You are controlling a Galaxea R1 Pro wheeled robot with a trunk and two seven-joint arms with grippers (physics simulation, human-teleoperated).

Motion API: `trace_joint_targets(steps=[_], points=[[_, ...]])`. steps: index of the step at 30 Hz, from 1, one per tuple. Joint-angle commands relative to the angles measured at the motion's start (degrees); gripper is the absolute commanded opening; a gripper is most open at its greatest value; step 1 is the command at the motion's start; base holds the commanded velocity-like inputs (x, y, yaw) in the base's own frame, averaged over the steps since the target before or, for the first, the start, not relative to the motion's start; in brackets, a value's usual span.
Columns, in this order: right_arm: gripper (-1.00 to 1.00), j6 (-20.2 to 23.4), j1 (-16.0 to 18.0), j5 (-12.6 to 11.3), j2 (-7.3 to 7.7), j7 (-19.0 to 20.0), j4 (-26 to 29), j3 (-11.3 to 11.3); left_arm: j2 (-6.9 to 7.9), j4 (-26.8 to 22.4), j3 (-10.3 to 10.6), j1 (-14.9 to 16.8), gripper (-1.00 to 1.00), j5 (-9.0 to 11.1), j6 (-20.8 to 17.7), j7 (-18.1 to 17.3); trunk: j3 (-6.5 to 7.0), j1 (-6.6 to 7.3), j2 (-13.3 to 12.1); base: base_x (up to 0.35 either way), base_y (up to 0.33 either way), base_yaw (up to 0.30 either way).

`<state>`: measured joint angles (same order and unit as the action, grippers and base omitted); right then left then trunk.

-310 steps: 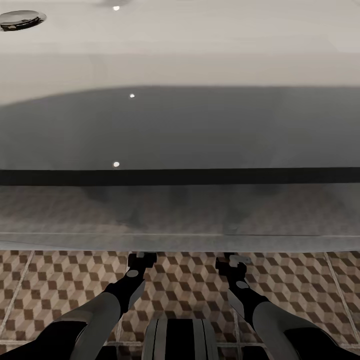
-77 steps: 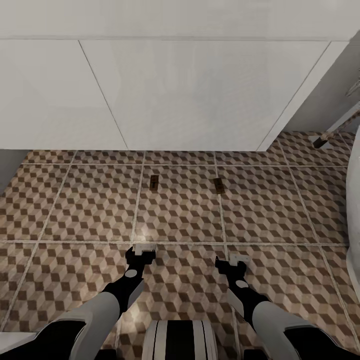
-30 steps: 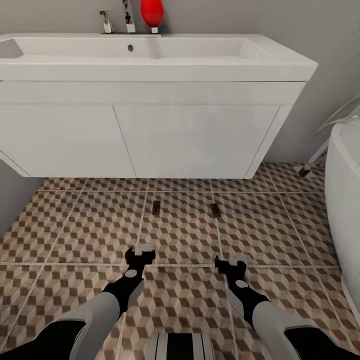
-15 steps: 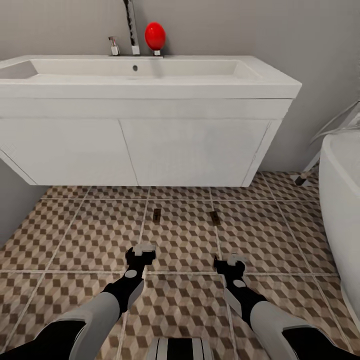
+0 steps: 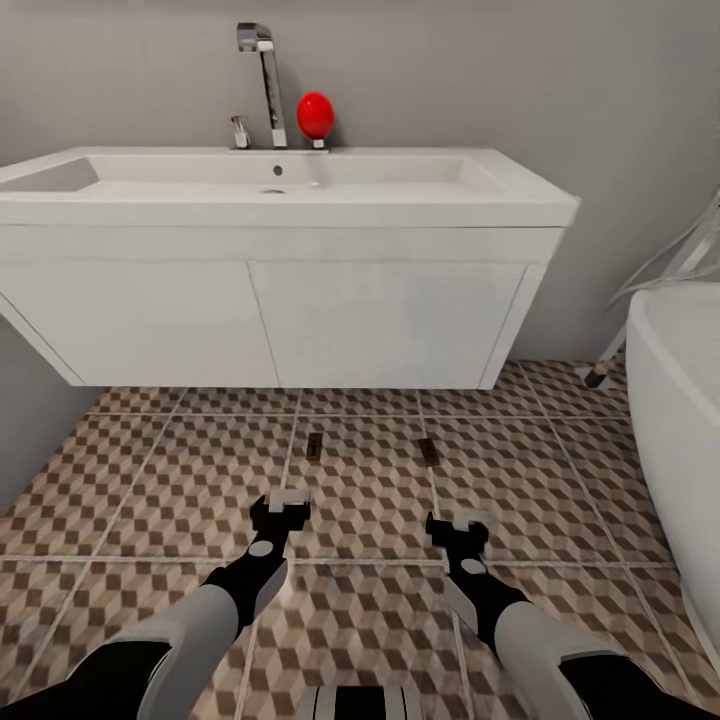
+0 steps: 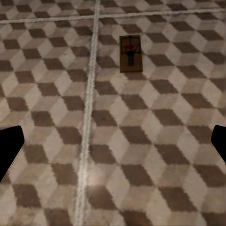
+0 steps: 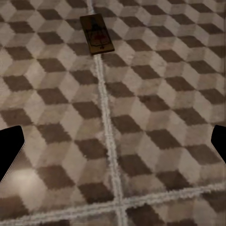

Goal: Take the four mousetraps from the cabinet in the bathroom and place them on the bathroom floor. Make sure all four end up on the same floor surface, and ensure that at least two of them are either under or directly next to the same bathroom sink.

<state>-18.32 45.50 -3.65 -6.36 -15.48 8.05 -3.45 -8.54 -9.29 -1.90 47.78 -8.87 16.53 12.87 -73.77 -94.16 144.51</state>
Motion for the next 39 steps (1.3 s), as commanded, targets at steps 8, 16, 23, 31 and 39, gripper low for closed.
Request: trace_joint_targets(steps=[8, 16, 23, 31, 39], points=[[1.0, -0.04, 0.03, -0.4, 0.02, -0.05, -0.04, -0.41, 0.06, 0.08, -0.21, 0.03, 1.0, -0.49, 0.11, 0.39, 1.74, 0.21, -0.09, 0.0, 0.0, 0.0], [1.0, 0.35, 0.03, -0.4, 0.03, -0.02, -0.05, -0.41, 0.03, 0.14, -0.21, 0.03, 1.0, -0.45, 0.12, 0.4, 3.51, 0.42, -0.2, 0.0, 0.0, 0.0], [1.0, 0.51, 0.03, -0.4, 0.03, -0.03, 0.0, -0.41, 0.02, 0.15, -0.21, 0.03, 1.0, -0.4, 0.09, 0.44, 5.06, 0.6, -0.3, 0.0, 0.0, 0.0], [1.0, 0.56, 0.03, -0.37, 0.16, 0.14, 0.03, -0.53, 0.06, 0.17, -0.23, 0.03, 1.0, -0.24, 0.08, 0.61, 6.83, 0.81, -0.4, 0.0, 0.0, 0.0], [1.0, 0.5, 0.03, -0.32, 0.62, 0.23, 0.01, -0.64, 0.07, 1.17, -0.21, 0.03, 1.0, -0.17, 0.02, 0.8, 8.61, 1.01, -0.51, 0.0, 0.0, 0.0]])
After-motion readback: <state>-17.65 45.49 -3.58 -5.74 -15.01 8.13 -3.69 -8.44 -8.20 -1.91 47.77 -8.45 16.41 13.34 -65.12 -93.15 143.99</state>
